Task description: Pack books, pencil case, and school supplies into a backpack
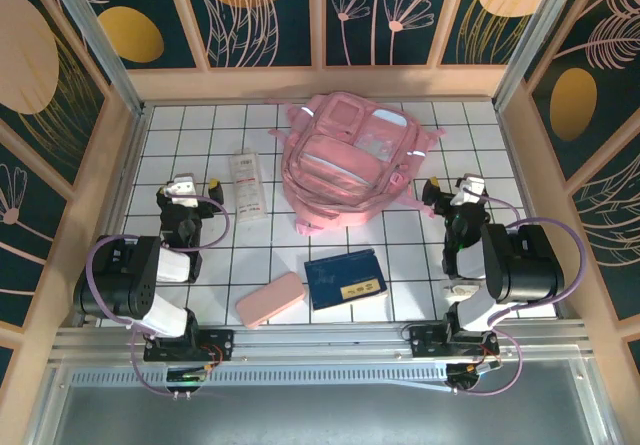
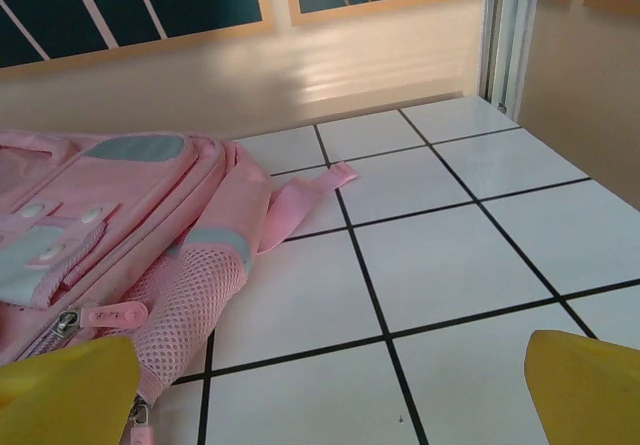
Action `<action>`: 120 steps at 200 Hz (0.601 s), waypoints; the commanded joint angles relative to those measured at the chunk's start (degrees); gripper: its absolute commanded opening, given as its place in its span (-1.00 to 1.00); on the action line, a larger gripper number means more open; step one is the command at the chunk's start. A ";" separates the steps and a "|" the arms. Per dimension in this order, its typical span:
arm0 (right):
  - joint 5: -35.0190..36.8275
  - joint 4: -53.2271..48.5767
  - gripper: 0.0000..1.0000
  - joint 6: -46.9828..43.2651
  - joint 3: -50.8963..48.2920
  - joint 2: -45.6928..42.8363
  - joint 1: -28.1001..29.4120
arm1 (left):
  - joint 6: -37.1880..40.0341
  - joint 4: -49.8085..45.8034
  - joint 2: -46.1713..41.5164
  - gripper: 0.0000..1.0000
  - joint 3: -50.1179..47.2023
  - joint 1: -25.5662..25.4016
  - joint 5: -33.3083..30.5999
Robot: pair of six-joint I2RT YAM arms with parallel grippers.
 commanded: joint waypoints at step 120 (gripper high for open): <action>-2.44 0.58 0.99 -0.70 1.01 0.18 -0.31 | -1.26 1.10 -0.30 0.98 0.74 0.26 -0.19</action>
